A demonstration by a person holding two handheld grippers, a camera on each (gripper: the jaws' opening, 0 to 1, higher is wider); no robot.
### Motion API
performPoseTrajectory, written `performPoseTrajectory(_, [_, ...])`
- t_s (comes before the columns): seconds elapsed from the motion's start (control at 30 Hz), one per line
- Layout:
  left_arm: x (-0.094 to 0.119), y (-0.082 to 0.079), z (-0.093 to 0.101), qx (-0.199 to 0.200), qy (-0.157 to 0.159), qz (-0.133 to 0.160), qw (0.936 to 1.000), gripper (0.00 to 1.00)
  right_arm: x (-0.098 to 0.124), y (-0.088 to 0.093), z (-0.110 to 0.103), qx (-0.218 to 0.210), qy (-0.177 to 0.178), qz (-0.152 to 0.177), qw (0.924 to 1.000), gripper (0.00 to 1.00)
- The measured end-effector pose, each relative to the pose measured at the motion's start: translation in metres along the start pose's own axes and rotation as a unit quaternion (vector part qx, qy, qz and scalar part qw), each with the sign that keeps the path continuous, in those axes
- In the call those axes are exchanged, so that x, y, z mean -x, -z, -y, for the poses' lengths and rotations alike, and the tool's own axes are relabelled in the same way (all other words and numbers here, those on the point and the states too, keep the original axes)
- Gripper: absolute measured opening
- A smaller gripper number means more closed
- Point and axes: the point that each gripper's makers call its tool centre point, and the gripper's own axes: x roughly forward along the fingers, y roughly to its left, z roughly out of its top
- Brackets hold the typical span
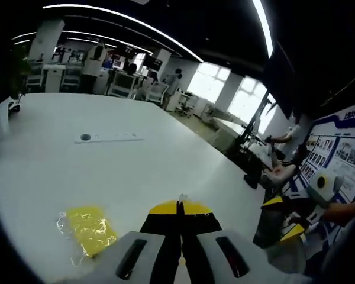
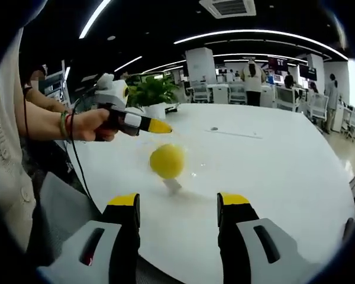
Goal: Compare the silicone blocks by pressing each to a similar depth, holding the contact briefly, and releasing to observe deformation and rebound differences across the visible hardness samples.
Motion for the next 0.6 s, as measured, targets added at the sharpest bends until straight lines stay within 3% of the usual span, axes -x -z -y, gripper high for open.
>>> performPoseTrajectory(0.6, [0.047, -0.046, 0.002, -0.031, -0.006, 0.046, 0.9985, 0.00, -0.003, -0.029, -0.009, 0.031, -0.023, 0.017, 0.9991, 0.51])
